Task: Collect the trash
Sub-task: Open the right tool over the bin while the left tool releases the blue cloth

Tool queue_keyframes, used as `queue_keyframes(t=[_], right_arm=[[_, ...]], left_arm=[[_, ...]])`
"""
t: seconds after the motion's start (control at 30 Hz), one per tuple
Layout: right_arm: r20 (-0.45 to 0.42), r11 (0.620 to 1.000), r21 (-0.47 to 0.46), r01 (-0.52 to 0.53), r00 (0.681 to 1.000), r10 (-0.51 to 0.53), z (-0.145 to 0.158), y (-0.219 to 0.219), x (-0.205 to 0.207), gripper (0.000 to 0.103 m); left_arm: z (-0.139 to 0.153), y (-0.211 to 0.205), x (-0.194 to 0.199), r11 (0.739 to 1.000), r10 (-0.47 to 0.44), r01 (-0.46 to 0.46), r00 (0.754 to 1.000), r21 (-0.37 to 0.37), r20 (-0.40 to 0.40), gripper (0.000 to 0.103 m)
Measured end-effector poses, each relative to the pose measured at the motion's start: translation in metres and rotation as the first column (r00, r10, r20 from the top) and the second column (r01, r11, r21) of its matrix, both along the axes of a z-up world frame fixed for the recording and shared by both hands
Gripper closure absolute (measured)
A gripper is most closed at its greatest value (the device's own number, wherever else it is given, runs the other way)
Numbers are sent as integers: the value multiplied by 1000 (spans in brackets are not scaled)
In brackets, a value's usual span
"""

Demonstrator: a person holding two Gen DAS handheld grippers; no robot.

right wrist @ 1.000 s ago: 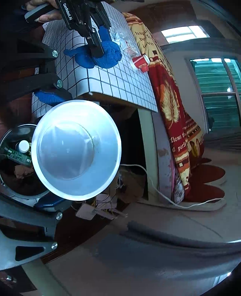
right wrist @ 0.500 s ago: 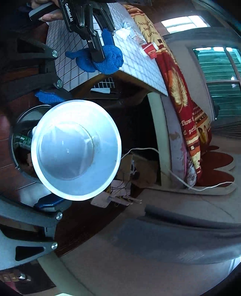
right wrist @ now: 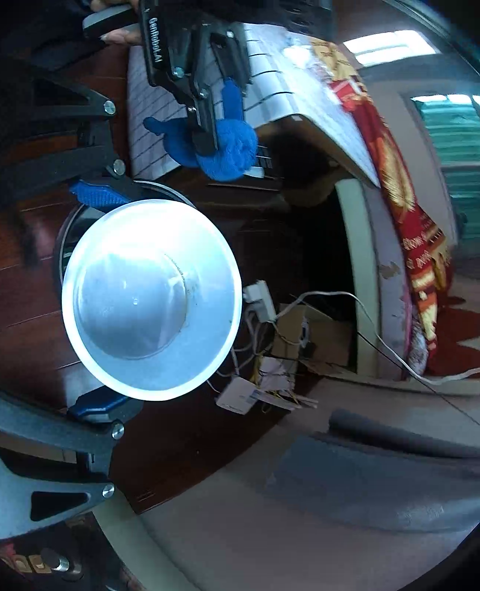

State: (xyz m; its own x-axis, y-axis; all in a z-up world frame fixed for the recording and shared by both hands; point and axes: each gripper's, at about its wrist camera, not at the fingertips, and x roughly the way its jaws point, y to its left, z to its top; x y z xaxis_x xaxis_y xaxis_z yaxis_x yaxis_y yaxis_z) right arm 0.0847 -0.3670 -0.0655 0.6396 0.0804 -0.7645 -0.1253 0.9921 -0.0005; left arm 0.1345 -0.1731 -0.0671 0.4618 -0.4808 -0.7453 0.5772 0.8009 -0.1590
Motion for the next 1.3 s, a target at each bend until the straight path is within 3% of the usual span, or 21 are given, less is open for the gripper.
queue_keyframes(t=[0.4, 0.47, 0.53, 0.63, 0.9, 1.3], right_arm=[[-172, 987, -83, -134, 978, 119, -81, 24, 30, 23], [-189, 983, -96, -154, 973, 134, -95, 28, 36, 22], [-221, 978, -148, -149, 969, 115, -109, 30, 42, 9], [-268, 982, -148, -115, 961, 72, -123, 24, 47, 1], [-243, 992, -117, -44, 970, 14, -111, 10, 48, 0], [-183, 995, -92, -36, 983, 18, -81, 24, 39, 0]], left_arm=[[-53, -22, 22, 999, -36, 40, 985, 23, -166, 50], [-65, -25, 29, 999, -24, 30, 978, 25, -205, 31], [-70, -21, 32, 1000, -3, 6, 977, 13, -213, 11], [-71, -13, 33, 998, 52, -43, 981, 49, -189, 2], [-61, 9, 25, 987, 138, -128, 985, 96, -104, 1], [-46, 26, 13, 980, 180, -174, 982, 95, -58, 1]])
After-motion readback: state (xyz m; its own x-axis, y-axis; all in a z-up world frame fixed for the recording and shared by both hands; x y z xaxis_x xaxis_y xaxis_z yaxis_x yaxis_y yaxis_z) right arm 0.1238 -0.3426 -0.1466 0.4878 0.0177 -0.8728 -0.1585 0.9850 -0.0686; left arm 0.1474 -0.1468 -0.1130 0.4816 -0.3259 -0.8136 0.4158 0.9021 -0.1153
